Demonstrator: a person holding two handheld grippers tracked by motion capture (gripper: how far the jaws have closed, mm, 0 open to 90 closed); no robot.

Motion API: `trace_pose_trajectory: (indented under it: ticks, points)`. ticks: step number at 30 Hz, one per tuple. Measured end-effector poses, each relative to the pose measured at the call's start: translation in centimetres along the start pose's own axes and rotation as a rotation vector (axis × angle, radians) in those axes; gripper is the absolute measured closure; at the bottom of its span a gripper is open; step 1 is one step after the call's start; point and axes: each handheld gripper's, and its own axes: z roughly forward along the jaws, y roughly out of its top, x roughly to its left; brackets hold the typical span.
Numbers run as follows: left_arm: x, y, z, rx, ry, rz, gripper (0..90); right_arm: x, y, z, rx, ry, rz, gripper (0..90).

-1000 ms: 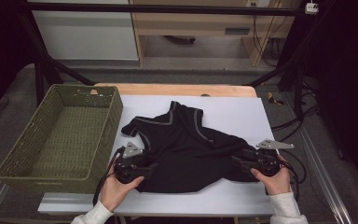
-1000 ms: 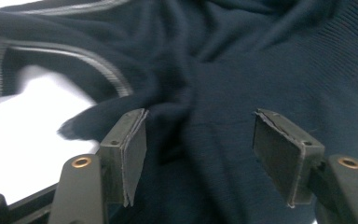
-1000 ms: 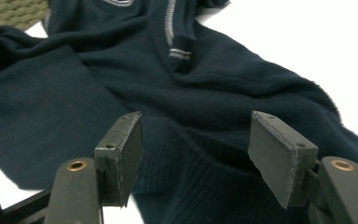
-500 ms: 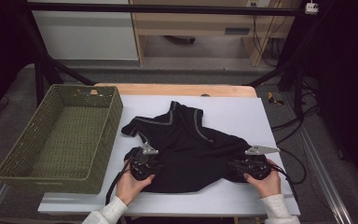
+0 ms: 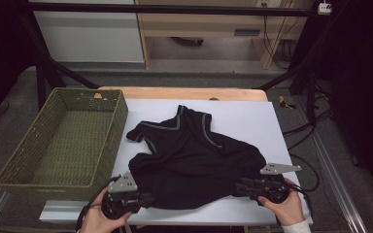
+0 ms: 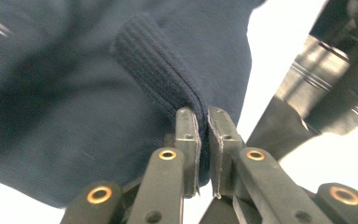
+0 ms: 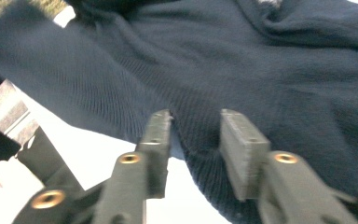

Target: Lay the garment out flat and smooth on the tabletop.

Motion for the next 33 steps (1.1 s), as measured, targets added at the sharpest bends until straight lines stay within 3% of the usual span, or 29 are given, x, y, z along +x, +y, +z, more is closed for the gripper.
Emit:
trace_pose_trajectory:
  ticks: [3, 5, 7, 9, 11, 14, 16, 19, 22, 25, 27, 31, 33]
  points:
    - [-0.3, -1.6, 1.2, 0.054, -0.023, -0.008, 81.2, -1.3, 0.3, -1.1, -0.063, -0.076, 0.025, 52.1]
    - [-0.1, -1.9, 1.3, 0.057, 0.000, -0.023, 75.0, -2.8, 0.3, -1.2, -0.073, -0.161, 0.028, 48.5]
    - [0.3, -1.7, 0.9, 0.011, 0.064, -0.048, 59.9, -4.0, 0.2, -0.7, -0.048, -0.200, 0.047, 48.5]
    - [1.1, -1.4, 0.3, -0.037, 0.122, -0.094, 45.7, -4.8, 0.0, 0.4, -0.033, -0.200, 0.060, 46.6]
    - [1.9, -1.1, 0.0, -0.065, 0.195, -0.126, 37.7, -5.2, 0.0, 1.6, 0.001, -0.204, 0.057, 42.8]
    - [3.5, -1.2, 0.1, -0.071, 0.291, -0.201, 32.1, -5.5, 0.5, 3.1, 0.031, -0.195, 0.042, 45.6]
    - [4.1, -1.4, 0.4, -0.041, 0.315, -0.243, 32.0, -5.3, 0.9, 4.0, 0.063, -0.178, 0.042, 62.4]
    - [4.7, -2.0, 1.3, 0.017, 0.315, -0.263, 33.6, -4.8, 0.8, 4.3, 0.109, -0.173, 0.007, 84.5]
    - [4.8, -2.2, 1.7, 0.023, 0.311, -0.275, 36.3, -4.2, 0.7, 2.9, 0.097, -0.142, 0.013, 85.8]
    - [4.5, -2.0, 1.9, 0.035, 0.312, -0.276, 43.0, -3.3, 0.2, 0.4, 0.064, -0.121, 0.006, 85.9]
    - [4.5, -1.8, 1.9, 0.045, 0.299, -0.286, 54.1, -2.8, -0.4, -1.4, 0.048, -0.112, 0.005, 86.0]
    - [4.3, -1.7, 2.2, 0.056, 0.312, -0.272, 68.0, -2.2, -2.4, -3.3, 0.072, -0.079, 0.008, 85.3]
    - [4.2, -1.5, 2.3, 0.072, 0.323, -0.255, 73.5, -2.2, -3.4, -3.3, 0.090, -0.070, 0.023, 79.0]
